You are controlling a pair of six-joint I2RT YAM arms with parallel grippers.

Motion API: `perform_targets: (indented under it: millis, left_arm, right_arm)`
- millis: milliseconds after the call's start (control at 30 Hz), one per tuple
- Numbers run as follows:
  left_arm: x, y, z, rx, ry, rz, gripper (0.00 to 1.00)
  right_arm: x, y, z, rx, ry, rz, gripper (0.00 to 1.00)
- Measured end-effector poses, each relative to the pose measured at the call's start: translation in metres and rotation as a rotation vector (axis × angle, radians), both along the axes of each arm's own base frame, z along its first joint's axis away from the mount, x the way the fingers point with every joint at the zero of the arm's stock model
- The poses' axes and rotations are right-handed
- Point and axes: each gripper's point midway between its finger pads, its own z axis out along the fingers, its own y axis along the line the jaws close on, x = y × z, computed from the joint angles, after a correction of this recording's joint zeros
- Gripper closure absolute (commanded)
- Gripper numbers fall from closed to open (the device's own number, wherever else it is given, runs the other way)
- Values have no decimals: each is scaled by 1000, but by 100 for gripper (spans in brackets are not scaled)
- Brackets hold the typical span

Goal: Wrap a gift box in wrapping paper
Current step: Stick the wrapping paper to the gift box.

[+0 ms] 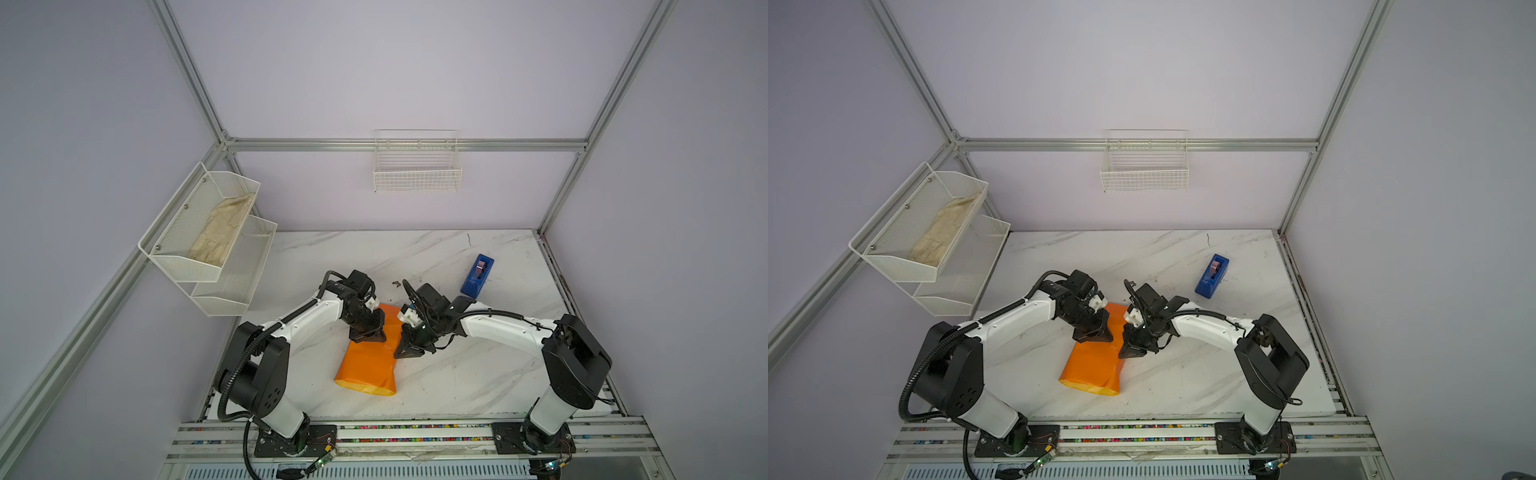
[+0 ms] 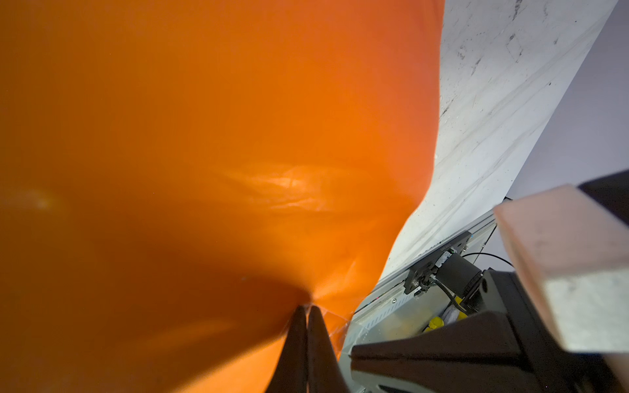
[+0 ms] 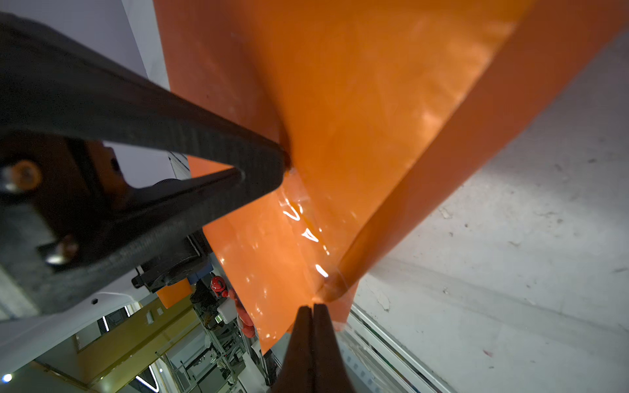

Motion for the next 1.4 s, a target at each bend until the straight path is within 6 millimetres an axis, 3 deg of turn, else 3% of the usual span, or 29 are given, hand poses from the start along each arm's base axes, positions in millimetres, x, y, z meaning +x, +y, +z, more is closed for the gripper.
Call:
perform_targets:
  millis: [567, 867, 1100, 1233, 1400]
  left_arm:
    - [0, 0, 0, 1, 1, 0, 93]
    - [0, 0, 0, 3, 1, 0, 94]
    - [0, 0, 0, 3, 1, 0, 94]
    - [0, 0, 0, 3, 1, 0, 94]
    - [0, 0, 0, 4, 2, 0, 94]
  right_arm:
    - [-1, -4, -22, -28, 11, -9, 100]
    - [-8, 4, -29, 6, 21, -14, 100]
    - [-11, -9, -40, -68, 26, -33, 100]
    - [-9, -14, -30, -90, 5, -46, 100]
    - [0, -4, -13, -44, -34, -50, 100]
